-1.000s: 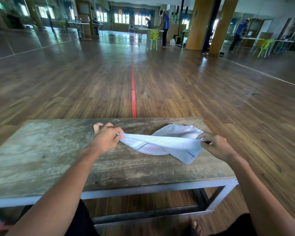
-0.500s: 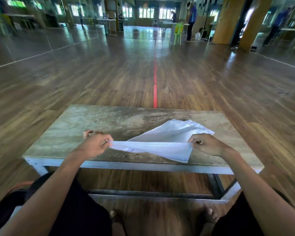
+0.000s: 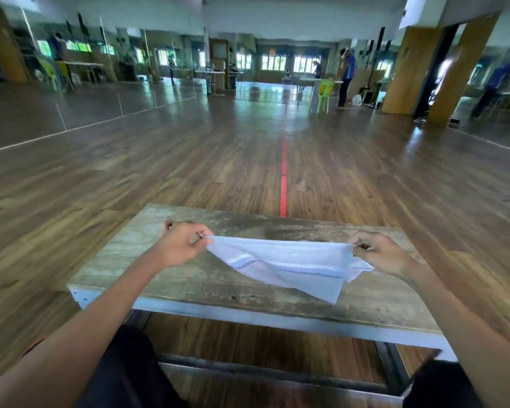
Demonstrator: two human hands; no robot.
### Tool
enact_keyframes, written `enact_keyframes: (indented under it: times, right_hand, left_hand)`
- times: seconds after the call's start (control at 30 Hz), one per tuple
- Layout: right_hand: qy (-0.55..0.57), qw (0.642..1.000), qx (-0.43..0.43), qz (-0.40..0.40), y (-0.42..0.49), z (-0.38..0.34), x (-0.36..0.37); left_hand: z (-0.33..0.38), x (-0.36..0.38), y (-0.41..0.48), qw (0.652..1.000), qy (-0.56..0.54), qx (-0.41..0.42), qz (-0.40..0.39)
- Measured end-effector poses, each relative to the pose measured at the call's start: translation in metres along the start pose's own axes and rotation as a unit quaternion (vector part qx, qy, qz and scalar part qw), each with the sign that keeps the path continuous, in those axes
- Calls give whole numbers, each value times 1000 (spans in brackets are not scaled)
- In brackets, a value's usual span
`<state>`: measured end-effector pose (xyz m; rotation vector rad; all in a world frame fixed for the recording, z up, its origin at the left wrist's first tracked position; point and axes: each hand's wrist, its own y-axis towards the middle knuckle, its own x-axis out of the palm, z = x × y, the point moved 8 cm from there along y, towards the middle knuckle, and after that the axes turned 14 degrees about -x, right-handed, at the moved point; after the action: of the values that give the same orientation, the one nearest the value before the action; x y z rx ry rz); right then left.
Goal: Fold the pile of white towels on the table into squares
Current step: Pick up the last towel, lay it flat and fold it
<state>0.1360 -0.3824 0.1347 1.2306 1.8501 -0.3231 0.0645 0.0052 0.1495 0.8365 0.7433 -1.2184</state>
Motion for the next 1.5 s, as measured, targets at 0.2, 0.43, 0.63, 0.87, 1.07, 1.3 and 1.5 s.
enact_keyframes:
  times: [0.2,0.43,0.63,0.87,1.07,1.3,1.5]
  right_hand:
    - [-94,988,-59,111,49,-69,-137]
    - [-205,971,-78,98,69,-145,-229]
    - [-156,986,-29,55,70,-169,-258]
    - [22,1000,-4,7,64,-180,-280]
    - [59,998,-25,15,79,-194,-300]
    - [-135,989,25,57,102,-179,-277]
    - [-204,948,-23,242,111,-198,-309]
  left_hand:
    - [79,-103,64,987,80,65,127]
    - [156,-199,88,973,95,100,184]
    - [180,-225,92,984,89,83,134]
    - [187,-242,77,978,-103,55,-175]
    - [193,-266,99,973,-129,32,-187]
    - [198,-252,133,998,40,30,46]
    - [213,-287,130,928,18,53,369]
